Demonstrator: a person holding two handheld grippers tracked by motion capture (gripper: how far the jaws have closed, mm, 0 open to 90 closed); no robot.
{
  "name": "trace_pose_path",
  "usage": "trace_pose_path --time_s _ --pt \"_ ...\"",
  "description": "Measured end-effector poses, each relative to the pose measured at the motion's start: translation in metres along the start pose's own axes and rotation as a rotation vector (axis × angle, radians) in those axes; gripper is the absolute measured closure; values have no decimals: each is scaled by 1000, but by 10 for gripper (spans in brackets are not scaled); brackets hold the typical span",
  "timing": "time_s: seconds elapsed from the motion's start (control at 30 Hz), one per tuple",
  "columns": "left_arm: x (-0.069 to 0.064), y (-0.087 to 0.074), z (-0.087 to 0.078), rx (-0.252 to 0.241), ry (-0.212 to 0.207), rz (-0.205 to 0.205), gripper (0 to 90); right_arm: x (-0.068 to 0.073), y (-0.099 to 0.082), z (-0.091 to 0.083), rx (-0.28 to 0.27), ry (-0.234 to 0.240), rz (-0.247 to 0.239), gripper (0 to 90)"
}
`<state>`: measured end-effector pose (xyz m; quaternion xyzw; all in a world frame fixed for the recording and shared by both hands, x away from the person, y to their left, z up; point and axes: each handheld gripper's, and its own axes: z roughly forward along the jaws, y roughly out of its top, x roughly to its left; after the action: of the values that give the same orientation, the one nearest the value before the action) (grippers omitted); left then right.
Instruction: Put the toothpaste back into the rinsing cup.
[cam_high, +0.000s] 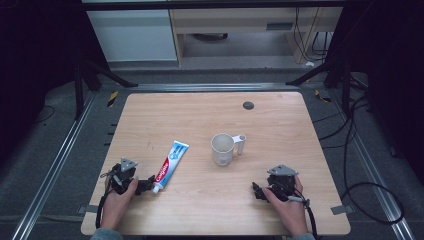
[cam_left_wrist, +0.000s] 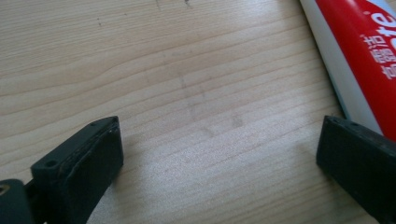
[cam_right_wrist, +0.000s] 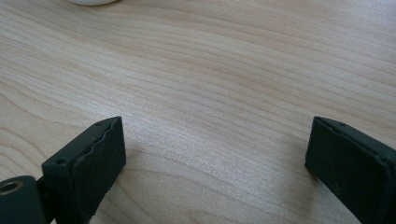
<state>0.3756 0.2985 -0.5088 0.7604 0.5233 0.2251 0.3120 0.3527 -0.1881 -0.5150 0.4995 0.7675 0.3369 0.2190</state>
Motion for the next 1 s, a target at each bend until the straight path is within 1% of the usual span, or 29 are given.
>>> trace_pose_path --time_s 0.07,0.1,0.13,0.17,0.2,0.23,0.27,0.3,0.33,0.4,0.43,0.47,0.53,0.6,0.63,0.67,0.7,0.73,0.77,0.8,0.83,0.9,0.93,0.97,1.0 --pt "2 2 -4 -10 1 -7 45 0 0 0 0 3 1 48" --pt "2 2 -4 -10 1 -7 44 0 0 0 0 3 1 48" --pt "4 5 -10 -23 2 -30 47 0 0 0 3 -1 4 48" --pt "5 7 -13 -18 3 -46 56 0 0 0 4 0 2 47" --pt "4 9 -16 -4 7 -39 74 0 1 1 4 0 3 47" --pt "3 13 -19 15 15 -24 78 -1 1 1 1 0 2 48" --pt "2 17 -21 27 15 -19 75 -2 1 1 0 1 2 48" --pt "1 22 -24 36 7 -19 74 -2 0 1 -2 -1 -7 49" --pt "0 27 -27 41 5 -20 74 -1 1 0 3 5 12 49" --pt "-1 38 -32 59 2 -21 74 -2 -1 0 -1 -4 0 48" --pt "-1 38 -32 59 2 -21 76 -1 -1 -2 5 -3 11 48" --pt "-4 48 -34 88 15 0 79 -1 -2 -2 3 -7 8 48" --pt "-9 56 -34 107 21 30 80 -1 -2 -2 1 -8 4 48" --pt "-16 63 -34 123 7 49 78 -1 -2 -2 1 -9 5 47" --pt "-16 63 -34 123 7 49 75 -1 -2 -2 1 -9 5 47" --pt "-24 70 -33 132 -22 57 73 -1 -1 -2 1 -9 11 47" --pt "-24 70 -33 132 -22 57 72 -1 -1 -2 1 -9 11 47" --pt "-30 76 -31 149 -45 60 71 0 -1 -2 4 -8 22 46" --pt "-30 76 -31 149 -45 60 73 0 -1 -2 4 -8 22 46" --pt "-36 82 -31 156 -70 47 75 -1 -1 -2 5 -8 21 46" --pt "-39 84 -31 168 -69 56 75 -1 -1 -2 6 -10 18 45" --pt "-44 88 -31 194 -41 80 84 -2 -1 -1 4 -16 7 44" --pt "-47 89 -32 207 -37 88 90 -2 -1 -1 3 -14 6 44" --pt "-50 91 -32 215 -44 91 96 -1 -1 -1 5 -17 13 44" --pt "-52 93 -32 222 -49 103 96 -1 -1 -1 4 -20 11 43"
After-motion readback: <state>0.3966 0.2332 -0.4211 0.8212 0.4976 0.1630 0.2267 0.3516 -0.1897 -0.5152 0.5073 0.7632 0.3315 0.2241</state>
